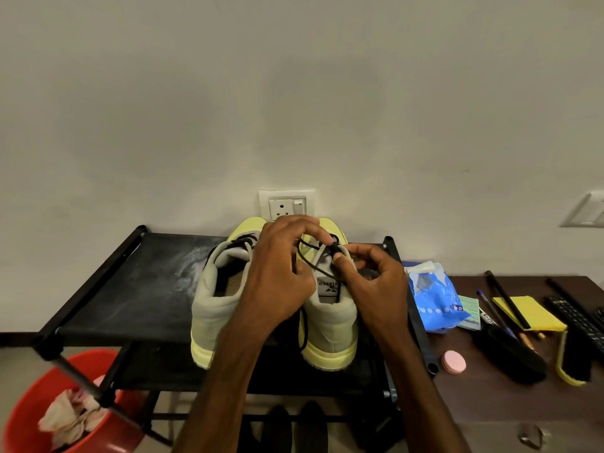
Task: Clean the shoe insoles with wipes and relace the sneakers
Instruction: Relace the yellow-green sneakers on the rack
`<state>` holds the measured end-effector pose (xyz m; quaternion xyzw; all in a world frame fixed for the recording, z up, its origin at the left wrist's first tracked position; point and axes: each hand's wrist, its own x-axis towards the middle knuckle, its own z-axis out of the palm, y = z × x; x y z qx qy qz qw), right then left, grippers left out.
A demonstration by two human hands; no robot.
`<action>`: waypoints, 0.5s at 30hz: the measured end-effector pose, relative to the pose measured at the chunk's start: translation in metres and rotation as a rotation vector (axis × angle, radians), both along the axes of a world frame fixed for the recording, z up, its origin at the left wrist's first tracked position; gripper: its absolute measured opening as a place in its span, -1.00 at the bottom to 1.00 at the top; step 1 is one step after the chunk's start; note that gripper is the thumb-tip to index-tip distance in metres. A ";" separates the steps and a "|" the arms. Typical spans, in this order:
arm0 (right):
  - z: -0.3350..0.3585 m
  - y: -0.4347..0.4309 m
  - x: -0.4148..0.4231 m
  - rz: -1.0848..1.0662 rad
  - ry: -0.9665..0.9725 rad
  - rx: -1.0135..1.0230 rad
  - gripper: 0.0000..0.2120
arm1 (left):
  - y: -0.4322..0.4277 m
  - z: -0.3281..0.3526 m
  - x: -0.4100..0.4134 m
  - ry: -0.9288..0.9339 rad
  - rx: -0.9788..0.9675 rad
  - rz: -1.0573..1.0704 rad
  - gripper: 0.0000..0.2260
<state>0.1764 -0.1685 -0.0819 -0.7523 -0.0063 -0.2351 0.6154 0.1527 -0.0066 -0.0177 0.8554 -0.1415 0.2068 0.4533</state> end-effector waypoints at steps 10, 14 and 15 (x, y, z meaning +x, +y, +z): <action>0.001 -0.005 -0.002 0.069 0.008 -0.003 -0.73 | 0.013 -0.007 0.006 0.039 0.341 0.002 -0.80; 0.000 -0.006 -0.001 0.098 0.038 0.033 -0.67 | 0.008 -0.001 0.006 -0.033 0.065 -0.027 -0.83; 0.000 -0.007 0.000 0.107 0.041 0.043 -0.68 | 0.007 0.004 0.005 -0.041 -0.054 -0.029 -0.83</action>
